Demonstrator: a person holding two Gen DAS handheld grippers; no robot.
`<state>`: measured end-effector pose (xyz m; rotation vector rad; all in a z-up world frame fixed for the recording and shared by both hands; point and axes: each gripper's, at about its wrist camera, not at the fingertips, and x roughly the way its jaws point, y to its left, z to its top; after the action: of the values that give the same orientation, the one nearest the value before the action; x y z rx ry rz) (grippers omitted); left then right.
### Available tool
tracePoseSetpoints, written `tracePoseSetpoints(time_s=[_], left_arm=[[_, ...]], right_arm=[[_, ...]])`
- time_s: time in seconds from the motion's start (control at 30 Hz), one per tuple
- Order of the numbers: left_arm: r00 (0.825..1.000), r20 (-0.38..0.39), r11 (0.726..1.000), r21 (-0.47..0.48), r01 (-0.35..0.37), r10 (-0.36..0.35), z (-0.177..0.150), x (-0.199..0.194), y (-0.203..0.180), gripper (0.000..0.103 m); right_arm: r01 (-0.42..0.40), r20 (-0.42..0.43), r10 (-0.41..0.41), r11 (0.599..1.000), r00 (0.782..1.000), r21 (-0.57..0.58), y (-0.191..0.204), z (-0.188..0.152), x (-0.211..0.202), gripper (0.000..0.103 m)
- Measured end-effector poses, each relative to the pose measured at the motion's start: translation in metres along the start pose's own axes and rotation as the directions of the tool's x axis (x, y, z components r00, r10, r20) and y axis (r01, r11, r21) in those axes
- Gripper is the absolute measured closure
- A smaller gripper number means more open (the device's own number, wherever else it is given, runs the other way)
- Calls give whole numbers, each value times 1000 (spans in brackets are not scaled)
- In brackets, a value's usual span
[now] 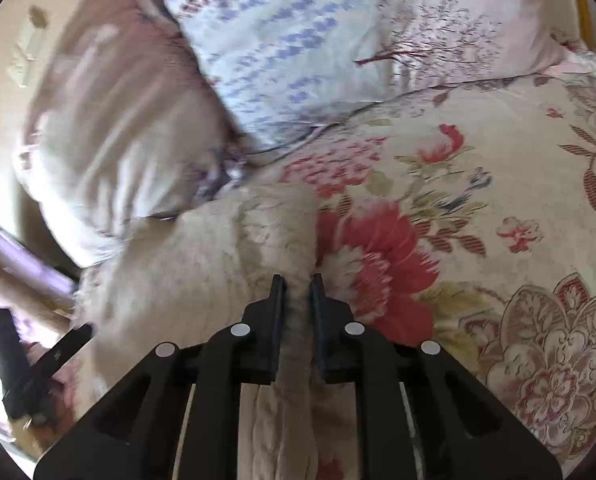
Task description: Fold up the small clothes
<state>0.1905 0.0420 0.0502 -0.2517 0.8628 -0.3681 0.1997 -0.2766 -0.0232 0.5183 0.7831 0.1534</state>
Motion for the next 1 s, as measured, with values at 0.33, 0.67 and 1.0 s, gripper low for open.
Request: tracePoseSetpoints(time_s=[0.33,0.67,1.0], left_arm=[[993,-10,990,74,-116,117,-15,0,1,31],[980,24,972,130,-197,196,-25,9,-8,24],[986,102,985,95,-141,132,-55,-39,-8,4]], right_arm=[[24,139,9,971,990,-236,50,-23,-49,71],[120,47,-111,936,993,-331,70,-45,-14,64],[205,274,-109,914,956,-351,72,-78,-80,9]])
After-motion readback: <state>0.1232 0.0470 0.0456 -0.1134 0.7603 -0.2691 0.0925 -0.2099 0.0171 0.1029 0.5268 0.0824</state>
